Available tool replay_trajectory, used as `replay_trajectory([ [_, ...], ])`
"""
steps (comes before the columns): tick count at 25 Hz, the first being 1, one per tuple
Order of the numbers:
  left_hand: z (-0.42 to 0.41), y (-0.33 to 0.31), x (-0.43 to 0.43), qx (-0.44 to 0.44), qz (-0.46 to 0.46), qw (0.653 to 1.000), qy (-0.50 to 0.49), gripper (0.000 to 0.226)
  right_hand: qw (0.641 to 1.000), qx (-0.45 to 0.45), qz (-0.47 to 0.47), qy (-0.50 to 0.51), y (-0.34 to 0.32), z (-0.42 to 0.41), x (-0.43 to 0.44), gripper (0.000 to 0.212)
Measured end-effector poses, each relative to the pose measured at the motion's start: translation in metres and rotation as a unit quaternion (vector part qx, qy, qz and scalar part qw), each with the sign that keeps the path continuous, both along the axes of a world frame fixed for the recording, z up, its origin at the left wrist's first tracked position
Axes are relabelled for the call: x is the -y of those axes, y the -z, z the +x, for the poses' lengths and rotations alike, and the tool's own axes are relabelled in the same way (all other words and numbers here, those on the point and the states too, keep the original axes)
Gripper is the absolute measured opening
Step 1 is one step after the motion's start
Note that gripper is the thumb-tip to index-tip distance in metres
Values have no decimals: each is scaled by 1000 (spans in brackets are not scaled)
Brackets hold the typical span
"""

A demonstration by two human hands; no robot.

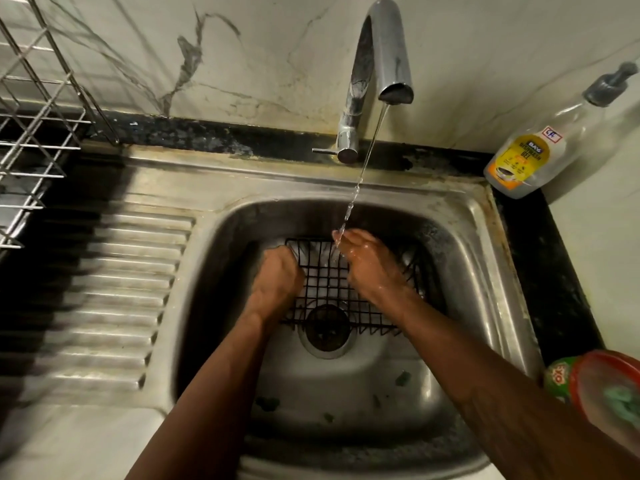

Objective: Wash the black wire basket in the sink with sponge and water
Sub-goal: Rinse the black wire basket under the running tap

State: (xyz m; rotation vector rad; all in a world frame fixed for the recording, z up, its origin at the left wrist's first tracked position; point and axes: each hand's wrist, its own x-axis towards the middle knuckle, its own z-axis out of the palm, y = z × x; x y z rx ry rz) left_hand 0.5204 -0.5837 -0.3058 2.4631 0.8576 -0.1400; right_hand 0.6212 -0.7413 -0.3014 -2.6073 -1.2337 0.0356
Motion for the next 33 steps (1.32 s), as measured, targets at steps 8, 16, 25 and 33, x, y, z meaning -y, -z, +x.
replay_trajectory([
  [8, 13, 9, -4, 62, 18, 998, -25, 32, 871, -456, 147, 109, 20, -28, -52, 8],
  [16, 5, 6, -1, 116, 0, 990, -83, 50, 640, -580, 348, 365, 31, 22, -8, 16],
  [25, 7, 1, 3, 136, 17, 986, -99, 49, 648, -674, 235, 265, 16, -9, -50, 21],
  [33, -27, -5, -22, 124, 19, 982, -142, 28, 613, -695, 252, 279, 30, -21, -67, 14],
])
